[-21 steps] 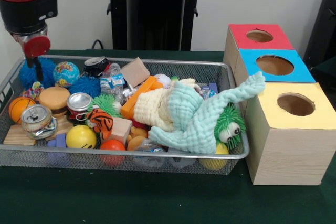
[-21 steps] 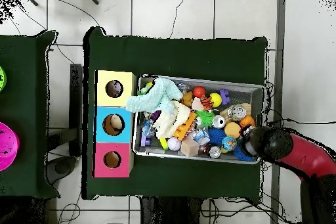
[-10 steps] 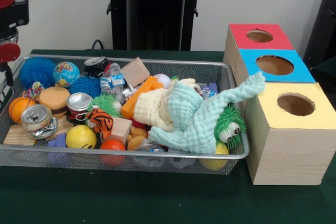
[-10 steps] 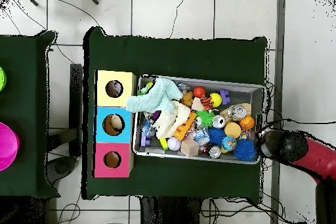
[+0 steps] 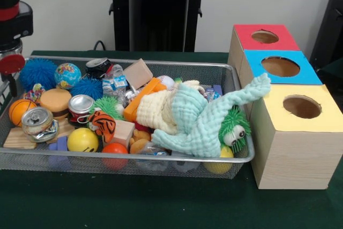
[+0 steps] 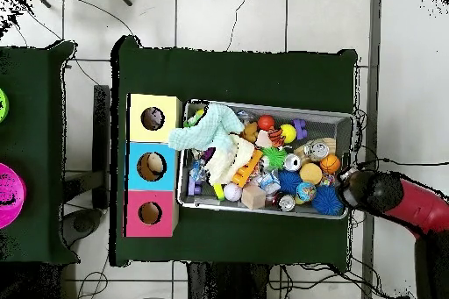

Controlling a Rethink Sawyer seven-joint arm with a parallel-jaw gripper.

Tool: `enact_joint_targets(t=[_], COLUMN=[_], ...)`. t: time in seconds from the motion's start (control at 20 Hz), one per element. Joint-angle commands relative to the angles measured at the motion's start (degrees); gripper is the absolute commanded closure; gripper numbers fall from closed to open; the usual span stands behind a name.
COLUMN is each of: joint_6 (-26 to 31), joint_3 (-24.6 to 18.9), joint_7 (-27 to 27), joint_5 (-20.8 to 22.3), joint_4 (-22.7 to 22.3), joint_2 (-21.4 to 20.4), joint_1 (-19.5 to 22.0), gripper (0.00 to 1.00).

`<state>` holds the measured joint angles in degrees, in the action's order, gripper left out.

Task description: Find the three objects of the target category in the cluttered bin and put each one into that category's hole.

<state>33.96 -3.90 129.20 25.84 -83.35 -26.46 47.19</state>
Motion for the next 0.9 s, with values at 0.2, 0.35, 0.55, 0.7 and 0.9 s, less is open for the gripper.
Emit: enact_joint_targets(t=[0.2,0.35,0.55,0.7,0.9], joint_6=[-3.3,-1.1,0.6,2.0,4.6], joint_3=[-5.4,-5.0,-4.8,-4.9,-4.5], joint_7=[-1.2,-1.0,-0.4,-0.1,-0.3], joint_5=[-1.1,-1.8,-2.8,-3.8,-5.3], joint_4=[-1.5,-1.4,-2.2,-2.5,-2.5], joint_2=[-0.7,-2.3,-4.1,-5.4,-7.6], joint_1=[-2.3,-3.1,-4.0,-4.6,-5.6], gripper=[0.00,0.00,0.00,0.00,0.00])
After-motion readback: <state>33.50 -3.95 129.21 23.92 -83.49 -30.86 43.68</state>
